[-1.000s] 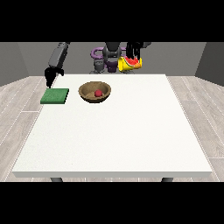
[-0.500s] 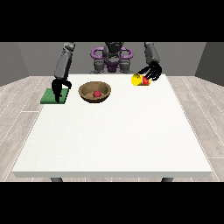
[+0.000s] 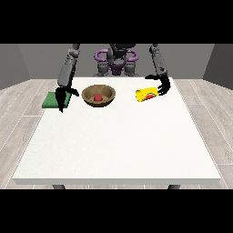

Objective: Pick the cup and pour the ball into the bowl, then pick the bowl and place it on the pad

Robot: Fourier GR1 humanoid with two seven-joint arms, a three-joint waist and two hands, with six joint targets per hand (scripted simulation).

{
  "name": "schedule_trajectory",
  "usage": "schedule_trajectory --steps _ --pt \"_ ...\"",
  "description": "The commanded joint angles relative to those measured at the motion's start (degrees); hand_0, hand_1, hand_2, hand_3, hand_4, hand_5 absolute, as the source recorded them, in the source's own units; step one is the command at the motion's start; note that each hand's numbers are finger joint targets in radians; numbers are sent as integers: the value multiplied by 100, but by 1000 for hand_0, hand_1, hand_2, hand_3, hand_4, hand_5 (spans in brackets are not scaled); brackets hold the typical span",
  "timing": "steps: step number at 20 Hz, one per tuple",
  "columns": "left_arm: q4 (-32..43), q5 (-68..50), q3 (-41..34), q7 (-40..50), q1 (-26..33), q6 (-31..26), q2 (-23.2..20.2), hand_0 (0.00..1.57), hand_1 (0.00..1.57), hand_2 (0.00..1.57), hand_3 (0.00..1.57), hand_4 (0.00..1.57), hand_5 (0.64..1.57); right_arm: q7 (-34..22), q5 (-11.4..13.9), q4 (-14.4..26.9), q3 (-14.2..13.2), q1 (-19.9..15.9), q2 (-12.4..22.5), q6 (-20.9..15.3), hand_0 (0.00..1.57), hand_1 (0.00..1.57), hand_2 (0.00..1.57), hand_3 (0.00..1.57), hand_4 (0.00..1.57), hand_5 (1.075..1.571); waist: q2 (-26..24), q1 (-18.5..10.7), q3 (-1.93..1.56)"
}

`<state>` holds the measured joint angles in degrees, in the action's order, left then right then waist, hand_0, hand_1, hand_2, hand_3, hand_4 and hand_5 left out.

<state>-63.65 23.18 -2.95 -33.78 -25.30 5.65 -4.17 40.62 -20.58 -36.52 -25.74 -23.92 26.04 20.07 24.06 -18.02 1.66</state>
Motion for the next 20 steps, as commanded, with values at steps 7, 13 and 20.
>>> schedule_trajectory --steps 7,13,20 --pt "501 -608 -356 -210 -214 -515 -55 0 0 0 0 0 664 -623 107 74 332 -493 -721 -594 0 0 0 0 0 1569 -116 280 -164" --pt "1252 -716 -661 -76 298 -560 -254 0 0 0 0 0 669 -1538 61 -252 611 -292 -1093 -696 0 0 0 0 0 1567 -1512 896 -154" --pt "1318 -967 -798 -413 479 -678 -383 0 0 0 0 0 702 -1401 234 -159 948 -260 -1696 -1081 0 0 0 0 0 1570 -1528 1186 -167"
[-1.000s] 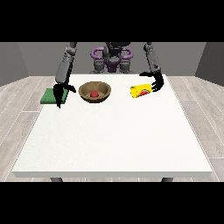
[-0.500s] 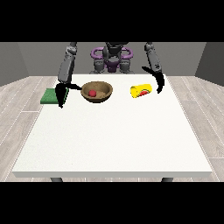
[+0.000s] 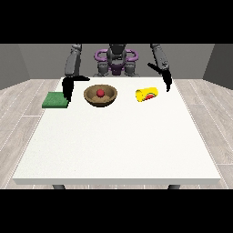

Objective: Pick the cup and pour the ball into the bowl, then pick the bowl and place it on the pad

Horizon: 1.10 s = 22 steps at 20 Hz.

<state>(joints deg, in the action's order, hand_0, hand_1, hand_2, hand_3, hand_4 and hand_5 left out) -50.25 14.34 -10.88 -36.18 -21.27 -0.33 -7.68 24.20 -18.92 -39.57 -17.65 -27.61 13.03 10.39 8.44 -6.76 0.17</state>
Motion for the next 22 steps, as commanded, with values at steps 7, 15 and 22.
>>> schedule_trajectory --steps 7,15,22 --pt "-736 16 299 183 42 -22 38 0 0 0 0 0 698 414 -162 956 -201 -547 -212 -196 0 0 0 0 0 1570 458 -328 -21" --pt "-1199 -161 295 396 92 -390 -195 0 0 0 0 0 684 817 -157 1279 -238 -466 -481 -550 0 0 0 0 0 1571 583 -507 -21" --pt "-1500 -17 664 318 -436 -563 -86 0 0 0 0 0 714 599 1708 1522 930 415 366 -2286 1571 1571 1571 1571 1200 1559 1362 -1440 31"
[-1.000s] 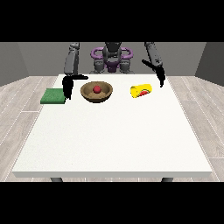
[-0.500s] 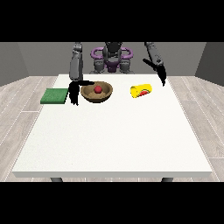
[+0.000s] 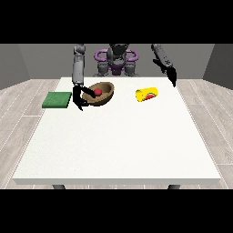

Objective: Pick the cup and pour the ball into the bowl, then pick the bowl and place it on the pad

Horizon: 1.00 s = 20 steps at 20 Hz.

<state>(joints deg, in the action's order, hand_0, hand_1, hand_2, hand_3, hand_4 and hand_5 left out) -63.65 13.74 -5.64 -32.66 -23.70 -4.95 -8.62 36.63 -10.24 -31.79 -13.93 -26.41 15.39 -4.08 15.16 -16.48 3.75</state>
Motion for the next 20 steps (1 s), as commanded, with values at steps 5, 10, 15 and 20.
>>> schedule_trajectory --steps 5,10,15,20 --pt "-281 104 310 37 -398 -118 130 0 0 0 0 0 716 -912 1367 541 687 577 810 -1711 1571 1571 1571 1571 1298 1568 735 -796 -315" --pt "-122 153 435 229 -411 -127 294 0 0 0 0 0 713 -1891 1312 278 639 512 1086 -1775 1571 1571 1571 1571 1199 1571 271 -909 -323" --pt "318 62 255 260 -366 -162 237 0 0 0 0 0 712 -3290 1538 56 986 203 1256 -1657 1571 1571 1571 1571 1158 1570 -263 -885 -337" --pt "1061 -100 -91 152 114 -130 133 0 0 0 0 0 726 -4519 2276 -447 1861 -14 2214 -569 1571 1571 1571 1571 1308 1554 -1254 -180 -330"
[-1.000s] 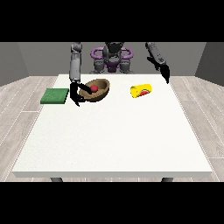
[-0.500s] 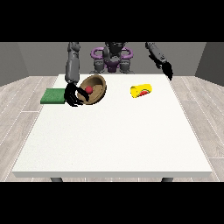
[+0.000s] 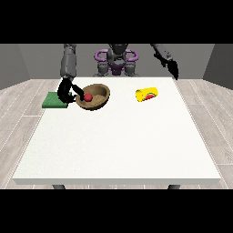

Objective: Pick the cup and pour the ball into the bowl, then pick the bowl and place it on the pad

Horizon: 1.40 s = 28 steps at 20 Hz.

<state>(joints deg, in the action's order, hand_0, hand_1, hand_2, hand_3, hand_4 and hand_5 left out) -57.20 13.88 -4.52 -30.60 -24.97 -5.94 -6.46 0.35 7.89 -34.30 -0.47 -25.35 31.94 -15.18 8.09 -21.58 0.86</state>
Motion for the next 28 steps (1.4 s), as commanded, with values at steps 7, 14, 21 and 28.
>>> schedule_trajectory --steps 7,14,21,28 --pt "711 -244 -599 -41 624 229 -295 0 0 0 0 0 732 -1021 1009 -840 1107 -471 1598 2079 1571 1571 1571 1571 1571 1554 -1150 1216 -75" --pt "1056 -685 -1302 -898 472 125 -1034 0 0 0 0 0 677 -679 1180 -1092 655 -814 1589 1948 1571 1571 1571 1470 1571 1534 -274 1645 -82" --pt "992 -1278 -1803 -1770 397 -577 -1624 0 0 0 0 667 1153 294 1020 -244 -152 -626 1509 765 1571 1571 1571 1549 1444 1562 986 1345 -92" --pt "333 -1685 -2036 -1700 603 -831 -1826 0 0 0 0 891 1183 1362 573 785 -918 -674 1290 346 1571 1571 1571 1571 1321 1554 1538 1255 -105"
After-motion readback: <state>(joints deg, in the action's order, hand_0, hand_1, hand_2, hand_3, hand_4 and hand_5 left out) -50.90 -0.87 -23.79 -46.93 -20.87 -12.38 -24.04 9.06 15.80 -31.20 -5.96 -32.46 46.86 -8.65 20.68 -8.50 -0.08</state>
